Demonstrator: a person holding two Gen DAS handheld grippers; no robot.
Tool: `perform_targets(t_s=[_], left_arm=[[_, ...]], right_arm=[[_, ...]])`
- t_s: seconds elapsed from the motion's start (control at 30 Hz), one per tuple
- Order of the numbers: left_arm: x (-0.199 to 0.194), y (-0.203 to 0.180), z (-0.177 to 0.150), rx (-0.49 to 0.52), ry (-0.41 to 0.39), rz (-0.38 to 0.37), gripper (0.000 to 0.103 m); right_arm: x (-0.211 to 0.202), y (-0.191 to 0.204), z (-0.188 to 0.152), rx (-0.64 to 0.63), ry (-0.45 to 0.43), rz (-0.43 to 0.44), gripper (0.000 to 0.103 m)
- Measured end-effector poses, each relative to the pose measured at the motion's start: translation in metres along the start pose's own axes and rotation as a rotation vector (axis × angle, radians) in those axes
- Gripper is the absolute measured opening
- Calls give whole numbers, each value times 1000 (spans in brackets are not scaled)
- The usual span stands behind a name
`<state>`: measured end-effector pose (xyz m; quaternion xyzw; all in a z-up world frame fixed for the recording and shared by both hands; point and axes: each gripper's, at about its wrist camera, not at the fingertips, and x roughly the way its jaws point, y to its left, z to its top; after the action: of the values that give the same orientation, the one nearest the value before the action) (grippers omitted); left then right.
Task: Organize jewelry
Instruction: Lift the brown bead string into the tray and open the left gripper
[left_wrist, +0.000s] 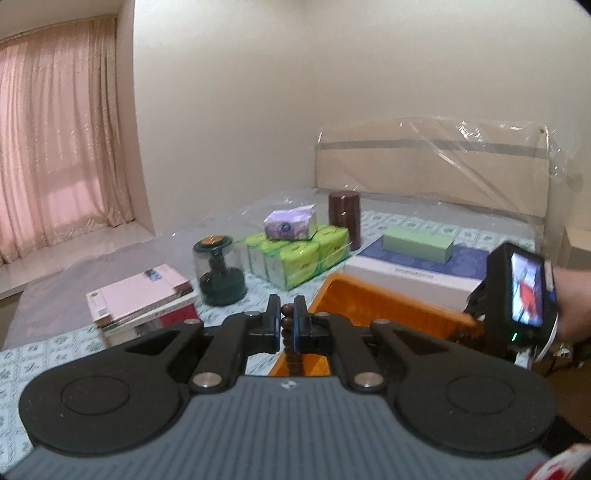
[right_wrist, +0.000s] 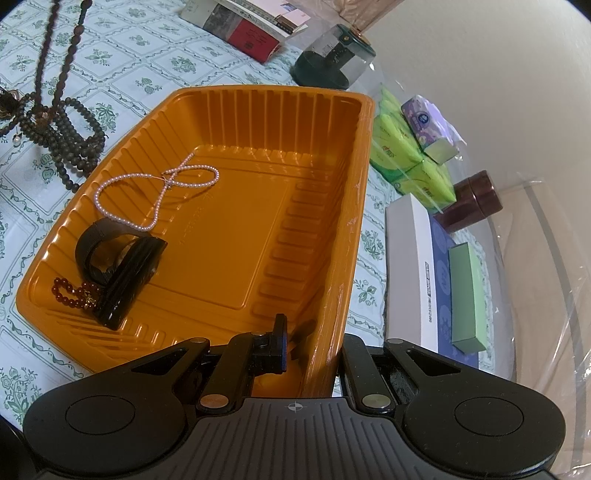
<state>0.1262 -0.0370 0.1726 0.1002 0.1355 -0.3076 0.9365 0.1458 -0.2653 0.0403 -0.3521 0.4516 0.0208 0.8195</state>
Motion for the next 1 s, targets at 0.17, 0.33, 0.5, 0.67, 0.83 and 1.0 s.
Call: perform_targets(t_s=[0.17,0.33,0.5,0.67,0.83,1.0], left_arm=[[12,-19,17,-6,-32,-54,6],[37,-36,23,-11,-24,-85,6],[78,-48,9,-21,56,-90,6],[116,-51,-10,-57,142,-99,6],[131,-51,-17,-70,172,-109,6],[137,-50,-17,-78,184,-115,6]], right_arm=[[0,0,0,0,-1,0,9],[-1,0,0,0,-4,2,9],[0,-1,-1,4,-5,6,9],[1,-2,-1,10,-4,10,9],[1,-2,-1,10,-9,12,9],[3,-3,-2,14,-7,12,9]])
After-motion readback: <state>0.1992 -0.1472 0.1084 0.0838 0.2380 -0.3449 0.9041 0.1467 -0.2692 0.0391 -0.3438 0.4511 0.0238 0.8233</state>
